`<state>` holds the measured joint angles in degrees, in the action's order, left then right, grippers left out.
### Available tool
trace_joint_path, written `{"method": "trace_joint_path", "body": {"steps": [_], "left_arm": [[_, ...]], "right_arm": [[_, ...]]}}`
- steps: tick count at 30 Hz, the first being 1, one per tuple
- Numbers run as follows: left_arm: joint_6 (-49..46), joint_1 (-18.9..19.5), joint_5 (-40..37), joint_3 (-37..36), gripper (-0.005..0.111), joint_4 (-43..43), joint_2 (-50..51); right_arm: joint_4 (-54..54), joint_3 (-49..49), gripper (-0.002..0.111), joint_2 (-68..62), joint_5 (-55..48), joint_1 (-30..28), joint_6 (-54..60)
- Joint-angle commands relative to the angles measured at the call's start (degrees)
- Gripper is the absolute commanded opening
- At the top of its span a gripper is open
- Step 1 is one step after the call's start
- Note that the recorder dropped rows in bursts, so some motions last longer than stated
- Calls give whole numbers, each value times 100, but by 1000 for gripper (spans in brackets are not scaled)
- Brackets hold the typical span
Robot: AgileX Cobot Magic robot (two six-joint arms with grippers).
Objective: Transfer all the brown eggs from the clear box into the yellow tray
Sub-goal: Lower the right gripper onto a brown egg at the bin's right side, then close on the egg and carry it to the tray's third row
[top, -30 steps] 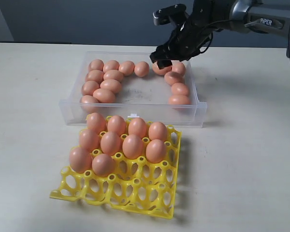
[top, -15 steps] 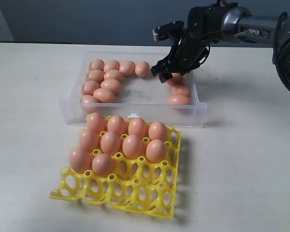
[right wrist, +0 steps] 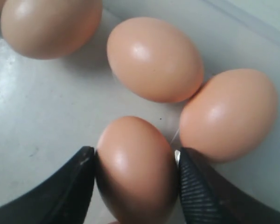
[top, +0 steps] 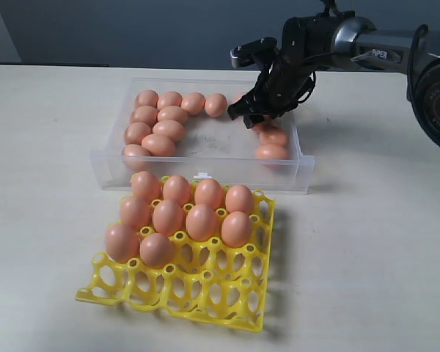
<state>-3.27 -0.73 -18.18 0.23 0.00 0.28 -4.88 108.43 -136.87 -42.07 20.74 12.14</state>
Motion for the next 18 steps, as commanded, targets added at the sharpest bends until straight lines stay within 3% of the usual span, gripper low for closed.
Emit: {"method": "trace_joint_path", "body": {"steps": [1,5,12,18], "left_arm": [[3,24,49,-23,0,0,-28],[3,24,49,-23,0,0,-28],[3,24,49,-23,0,0,-28],[3,24,49,-23,0,0,-28]], "right_arm": [[-171,-15,0,-35,-88,-71,-30],[-1062,-15,-1,175,103,-71,165],[-2907,-139,-1,991,193,64,1749],[-4518,-1766,-1,2408,1347,468,3418]]}}
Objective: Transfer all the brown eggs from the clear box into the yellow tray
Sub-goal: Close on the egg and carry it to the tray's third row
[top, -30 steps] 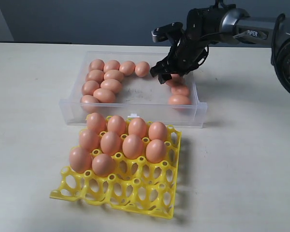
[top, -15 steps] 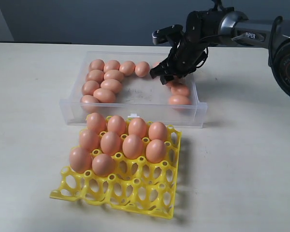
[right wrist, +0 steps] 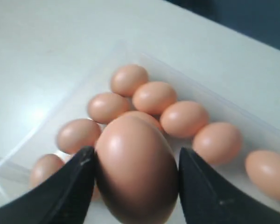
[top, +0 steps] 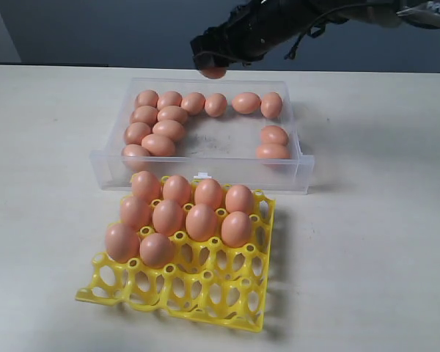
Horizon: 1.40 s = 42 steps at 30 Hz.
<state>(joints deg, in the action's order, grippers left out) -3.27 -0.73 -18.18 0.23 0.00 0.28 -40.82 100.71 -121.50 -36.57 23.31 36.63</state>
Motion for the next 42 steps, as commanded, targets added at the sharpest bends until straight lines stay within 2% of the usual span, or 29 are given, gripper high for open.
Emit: {"method": "trace_joint_path", "body": {"steps": [1,5,9,13,16,20,23,27,31,34,38,40,42], "left_arm": [[3,24,49,-23,0,0,-28],[3,24,49,-23,0,0,-28],[3,24,49,-23,0,0,-28],[3,24,49,-23,0,0,-28],[3,24,49,-23,0,0,-28],[3,24,49,-23,0,0,-28],[3,24,49,-23,0,0,-28],[3,24,49,-23,0,0,-28],[3,24,49,-23,0,0,-28],[3,24,49,-23,0,0,-28],[3,24,49,-23,0,0,-28],[3,24,49,-23,0,0,-28],[3,24,49,-23,0,0,-28]], "right_arm": [[-1206,-1444,-1,1172,1175,269,1136],[-2350,-3251,-1,2401,2820,703,2009],[-2446,-4691,-1,3493,3927,1445,2143],[-2385,-5594,-1,4218,4775,2199,1697],[-1782,-6158,-1,4444,6062,3032,645],[-294,-7060,-1,4349,8185,3936,-2477],[287,-7429,-1,4019,8784,4113,-3536],[311,-7518,-1,3499,9038,4136,-3569],[312,-7523,-1,2995,9735,4136,-4173],[490,-7523,-1,2457,9755,4136,-4667],[1137,-7523,-1,1860,9847,4136,-5214],[1830,-7523,-1,1575,9792,4136,-5540],[1918,-7523,-1,1493,9792,4136,-5592]]}}
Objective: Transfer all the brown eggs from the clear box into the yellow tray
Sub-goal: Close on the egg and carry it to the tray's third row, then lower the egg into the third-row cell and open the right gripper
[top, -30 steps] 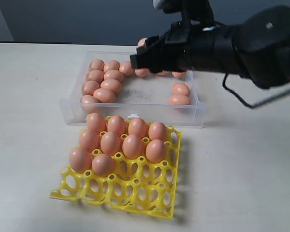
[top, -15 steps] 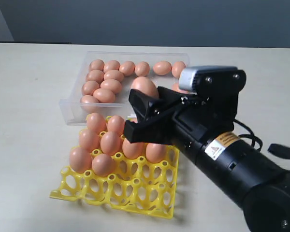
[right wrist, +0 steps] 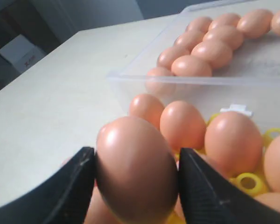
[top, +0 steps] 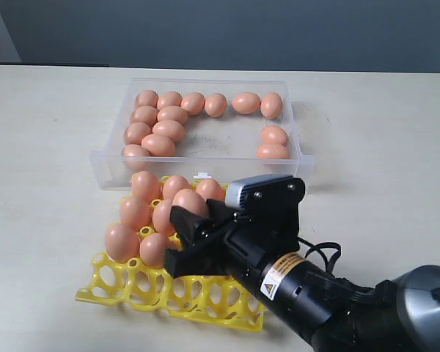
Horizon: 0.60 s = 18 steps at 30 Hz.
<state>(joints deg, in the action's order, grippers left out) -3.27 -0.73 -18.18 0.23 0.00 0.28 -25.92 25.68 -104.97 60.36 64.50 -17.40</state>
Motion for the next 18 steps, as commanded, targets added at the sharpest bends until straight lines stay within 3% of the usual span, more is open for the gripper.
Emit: {"method": "trace_joint_path", "body": {"steps": [1,12,16,18], "left_arm": [[3,24,49,-23,0,0,-28],[3,24,49,-23,0,0,-28],[3,24,49,-23,0,0,-28],[3,24,49,-23,0,0,-28]], "right_arm": [[299,-20,-1,-203,98,18,-241],[762,-20,1,-281,-206,18,-530],[762,-20,20,-281,-443,18,-530],[737,-20,35,-281,-454,18,-582]]}}
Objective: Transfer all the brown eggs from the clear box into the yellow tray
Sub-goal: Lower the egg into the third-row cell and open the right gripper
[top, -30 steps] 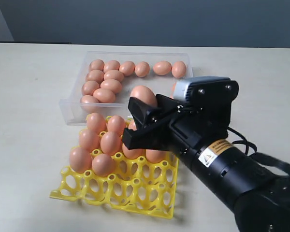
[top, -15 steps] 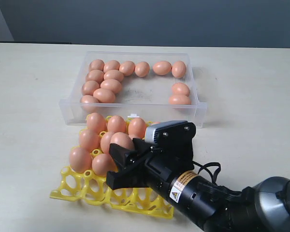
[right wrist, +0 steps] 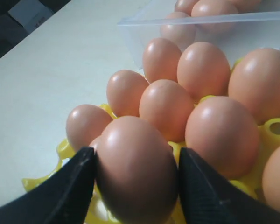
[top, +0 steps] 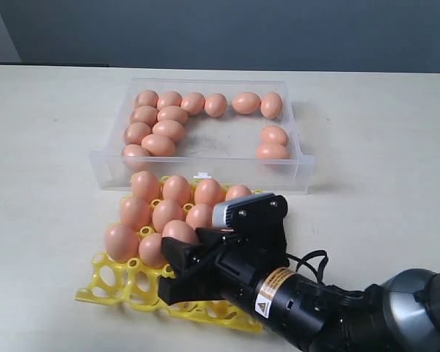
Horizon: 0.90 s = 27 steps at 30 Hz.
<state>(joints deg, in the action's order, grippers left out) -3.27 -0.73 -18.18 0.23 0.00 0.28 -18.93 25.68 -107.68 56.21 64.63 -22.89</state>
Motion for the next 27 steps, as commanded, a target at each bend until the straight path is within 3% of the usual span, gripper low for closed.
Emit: {"method": "trace_joint_path", "body": {"steps": [1,8,11,13,27], "left_arm": [[3,24,49,-23,0,0,-28],[3,24,49,-23,0,0,-28],[3,24,49,-23,0,0,-28],[3,24,49,-23,0,0,-28],[3,24,49,-23,0,0,-28]], "right_arm": [[39,-20,41,-11,-39,4,-33],[155,-20,45,3,-39,4,-143],[155,-20,62,3,-39,4,-132],[48,-20,67,3,-39,4,-132],[-797,-20,67,237,739,4,340]]}}
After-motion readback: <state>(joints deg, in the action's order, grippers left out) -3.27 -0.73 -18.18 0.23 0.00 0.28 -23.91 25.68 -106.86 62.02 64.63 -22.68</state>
